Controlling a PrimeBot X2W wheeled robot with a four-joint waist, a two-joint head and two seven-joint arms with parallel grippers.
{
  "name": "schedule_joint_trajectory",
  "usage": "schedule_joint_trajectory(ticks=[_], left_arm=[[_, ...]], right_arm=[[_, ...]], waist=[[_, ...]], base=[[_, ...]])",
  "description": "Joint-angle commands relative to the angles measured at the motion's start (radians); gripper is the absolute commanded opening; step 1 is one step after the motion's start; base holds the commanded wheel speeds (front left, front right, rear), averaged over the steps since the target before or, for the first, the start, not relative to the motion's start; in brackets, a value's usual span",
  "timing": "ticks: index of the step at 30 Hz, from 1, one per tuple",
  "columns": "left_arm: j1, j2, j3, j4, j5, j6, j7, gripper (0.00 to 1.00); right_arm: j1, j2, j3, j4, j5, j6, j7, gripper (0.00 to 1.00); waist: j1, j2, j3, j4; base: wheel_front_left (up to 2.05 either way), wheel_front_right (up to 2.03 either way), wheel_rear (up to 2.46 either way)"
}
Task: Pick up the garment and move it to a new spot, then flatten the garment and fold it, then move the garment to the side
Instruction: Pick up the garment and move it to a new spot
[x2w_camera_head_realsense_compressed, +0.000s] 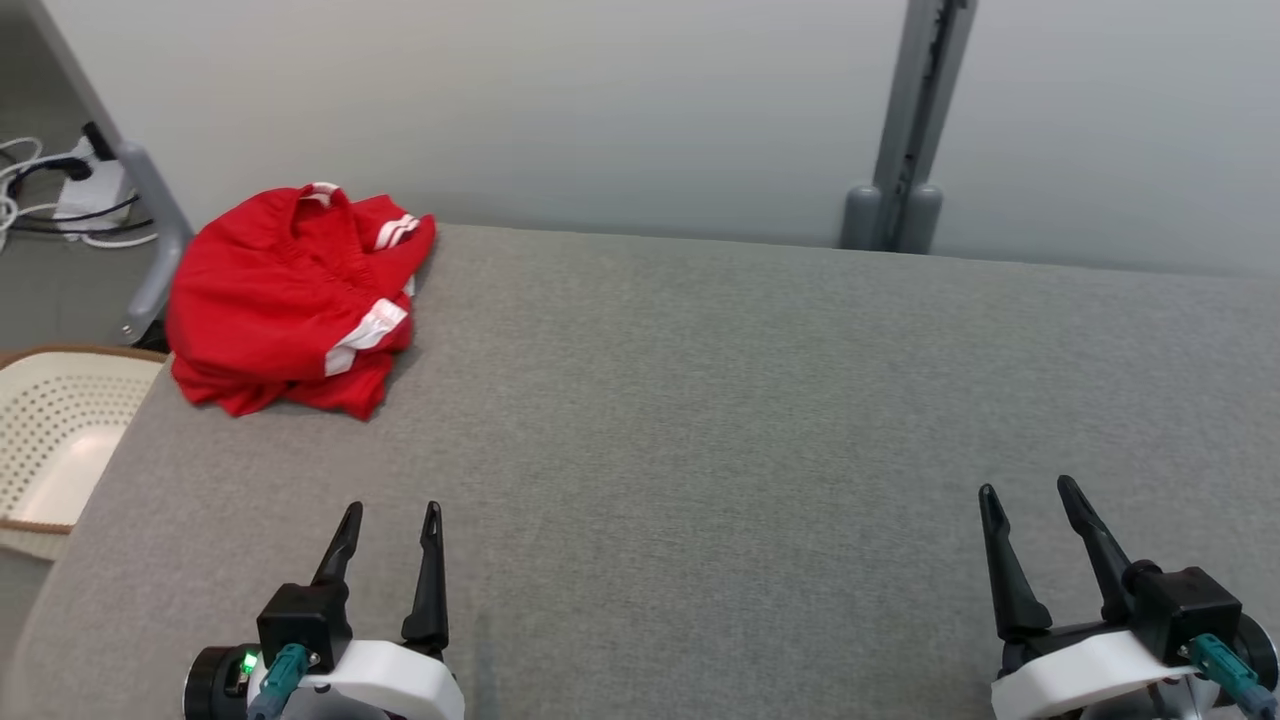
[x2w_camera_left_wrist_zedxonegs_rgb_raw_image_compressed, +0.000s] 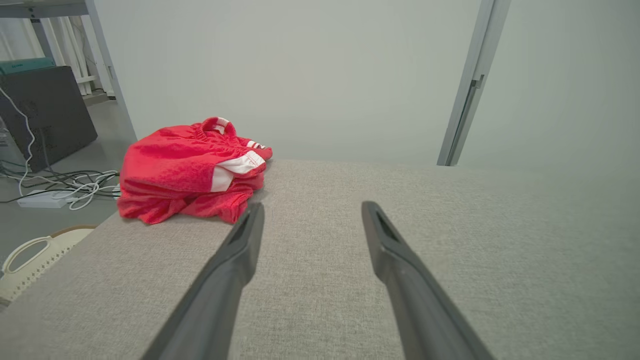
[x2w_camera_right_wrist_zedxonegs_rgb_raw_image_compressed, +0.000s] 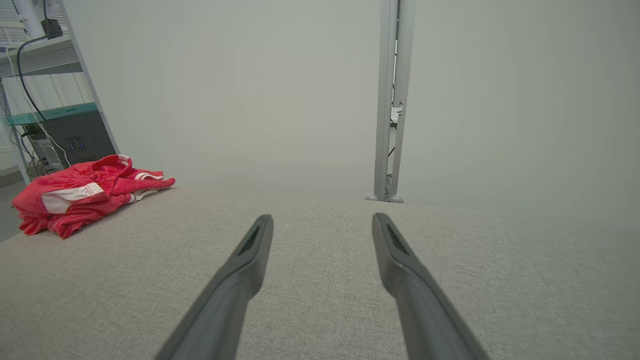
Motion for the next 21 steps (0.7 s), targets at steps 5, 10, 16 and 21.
schedule_joint_trajectory(ticks=[5, 10, 16, 21], left_arm=[[-0.016, 0.005, -0.001, -0.008, 0.008, 0.0, -0.001, 1.0], [-0.019, 0.005, -0.005, -0.011, -0.002, 0.004, -0.001, 1.0], [-0.013, 0.004, -0.008, -0.01, -0.014, 0.005, -0.001, 1.0], [-0.006, 0.004, -0.002, -0.023, -0.022, 0.01, -0.001, 1.0]], right_arm=[[-0.015, -0.006, -0.009, -0.009, 0.001, 0.002, -0.005, 1.0], [-0.026, -0.006, -0.003, -0.005, 0.0, 0.002, -0.005, 1.0], [-0.038, -0.006, 0.006, -0.002, -0.003, 0.002, -0.005, 1.0], [-0.048, -0.007, 0.009, -0.005, -0.008, 0.002, -0.005, 1.0]], waist=[[0.0, 0.0, 0.024, 0.133], [0.0, 0.0, 0.038, 0.229], [0.0, 0.0, 0.051, 0.308], [0.0, 0.0, 0.071, 0.333]], base=[[0.0, 0.0, 0.0], [0.0, 0.0, 0.0], [0.0, 0.0, 0.0], [0.0, 0.0, 0.0]])
